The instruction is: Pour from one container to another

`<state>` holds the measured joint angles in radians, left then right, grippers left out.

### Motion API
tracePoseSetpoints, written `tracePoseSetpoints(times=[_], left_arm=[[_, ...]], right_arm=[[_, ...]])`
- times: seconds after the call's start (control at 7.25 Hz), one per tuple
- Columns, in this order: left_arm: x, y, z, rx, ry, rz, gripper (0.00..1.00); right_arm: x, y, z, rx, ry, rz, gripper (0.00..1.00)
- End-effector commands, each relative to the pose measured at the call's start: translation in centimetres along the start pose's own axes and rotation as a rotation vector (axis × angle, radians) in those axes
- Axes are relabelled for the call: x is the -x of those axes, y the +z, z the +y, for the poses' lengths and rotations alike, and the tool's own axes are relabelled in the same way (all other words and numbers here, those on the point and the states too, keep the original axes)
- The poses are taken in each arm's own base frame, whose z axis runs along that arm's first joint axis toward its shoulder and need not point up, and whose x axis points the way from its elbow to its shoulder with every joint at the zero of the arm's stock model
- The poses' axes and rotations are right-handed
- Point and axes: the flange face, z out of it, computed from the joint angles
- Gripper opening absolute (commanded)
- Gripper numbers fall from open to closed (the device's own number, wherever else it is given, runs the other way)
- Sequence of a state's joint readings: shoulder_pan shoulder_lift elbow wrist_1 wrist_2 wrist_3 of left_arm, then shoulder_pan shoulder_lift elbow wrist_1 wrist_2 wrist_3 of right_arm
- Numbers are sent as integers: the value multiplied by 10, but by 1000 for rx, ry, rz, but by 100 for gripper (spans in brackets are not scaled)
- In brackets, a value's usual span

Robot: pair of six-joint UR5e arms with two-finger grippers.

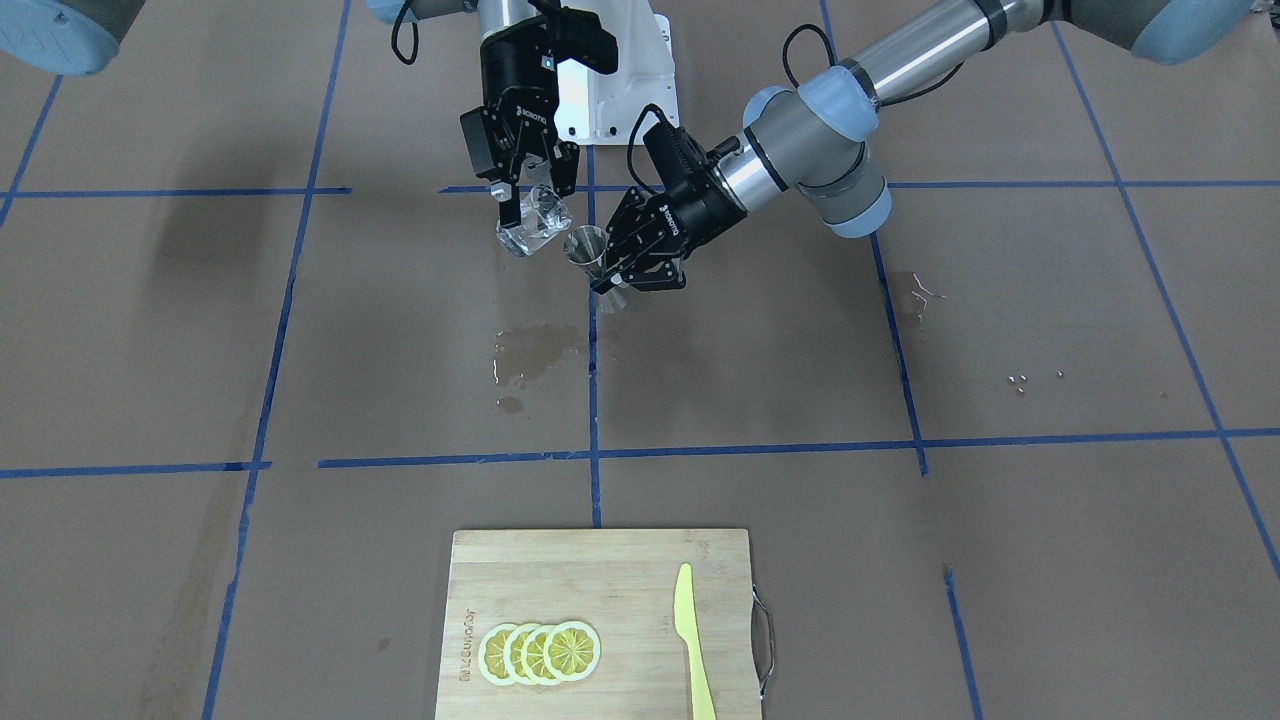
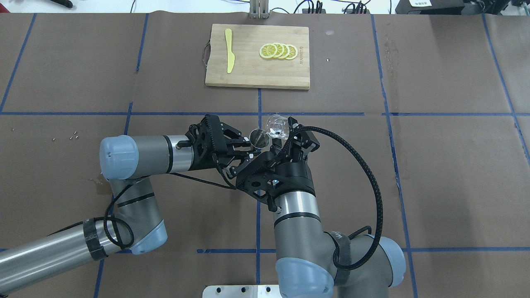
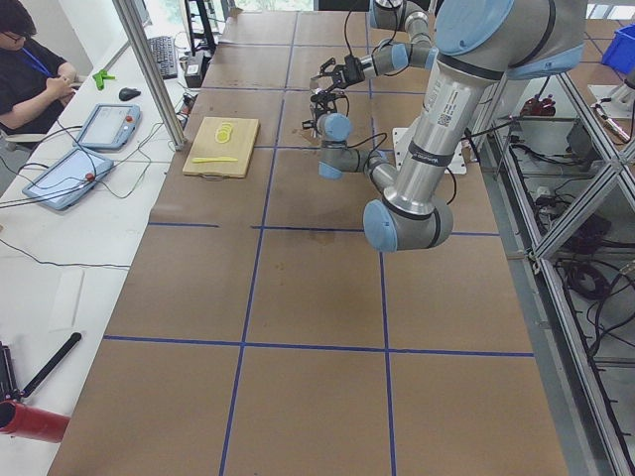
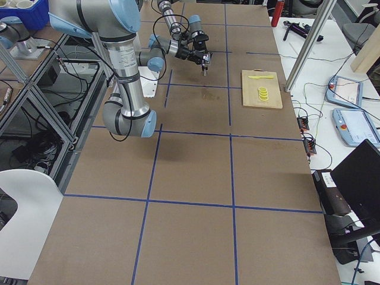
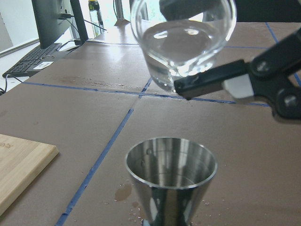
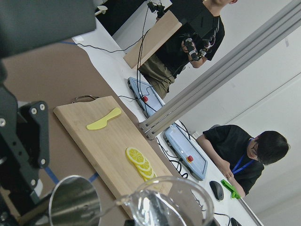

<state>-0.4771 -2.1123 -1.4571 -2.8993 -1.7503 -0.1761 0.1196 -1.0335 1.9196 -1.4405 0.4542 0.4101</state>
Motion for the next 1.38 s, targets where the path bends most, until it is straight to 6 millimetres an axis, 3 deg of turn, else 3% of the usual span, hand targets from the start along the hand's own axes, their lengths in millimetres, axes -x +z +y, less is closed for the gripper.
tracePoseSetpoints(times=[0.0,1.24], left_arm=[[0,0,0,0,1,0,0],[0,0,1,1,1,0,0]], right_arm=[[3,-2,-20,25,-86,34,0],[3,0,-18,29,-258,54,0]])
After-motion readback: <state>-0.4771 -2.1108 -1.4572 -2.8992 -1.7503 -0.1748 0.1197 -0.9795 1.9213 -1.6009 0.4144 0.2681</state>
